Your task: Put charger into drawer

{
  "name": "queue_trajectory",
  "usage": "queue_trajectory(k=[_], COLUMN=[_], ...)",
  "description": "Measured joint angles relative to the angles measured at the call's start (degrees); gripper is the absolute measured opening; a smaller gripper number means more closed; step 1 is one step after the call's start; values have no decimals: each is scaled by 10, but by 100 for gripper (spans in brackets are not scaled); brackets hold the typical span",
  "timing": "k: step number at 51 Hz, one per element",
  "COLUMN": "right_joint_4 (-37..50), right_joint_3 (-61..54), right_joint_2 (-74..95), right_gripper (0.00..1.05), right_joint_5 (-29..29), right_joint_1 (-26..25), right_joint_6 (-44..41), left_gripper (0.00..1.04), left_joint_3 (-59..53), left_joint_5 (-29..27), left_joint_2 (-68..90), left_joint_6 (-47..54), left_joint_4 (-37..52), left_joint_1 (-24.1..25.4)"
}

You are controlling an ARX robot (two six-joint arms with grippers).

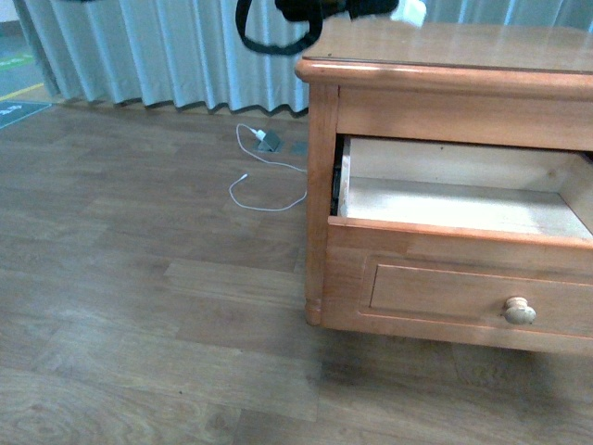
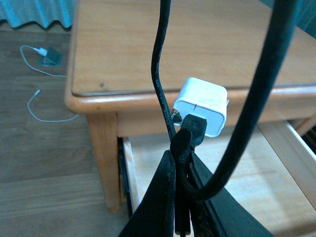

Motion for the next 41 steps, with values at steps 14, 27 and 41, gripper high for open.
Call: queue_trajectory(k=[14,27,41], right_joint_4=[0,0,0], right_joint_3=[0,0,0], right_joint_2=[0,0,0], right_gripper=[97,97,97], right_joint_5=[0,0,0], right_joint_1=[0,0,0], right_joint_6=[0,0,0], left_gripper=[7,7,33], left_joint_3=[-35,56,118], left_joint_5=[35,26,2], left_joint_2=[24,156,222], left_joint_6=[-29,-64,-74], left_joint_4=[-7,-25,-36], left_joint_1=[-22,-41,-51])
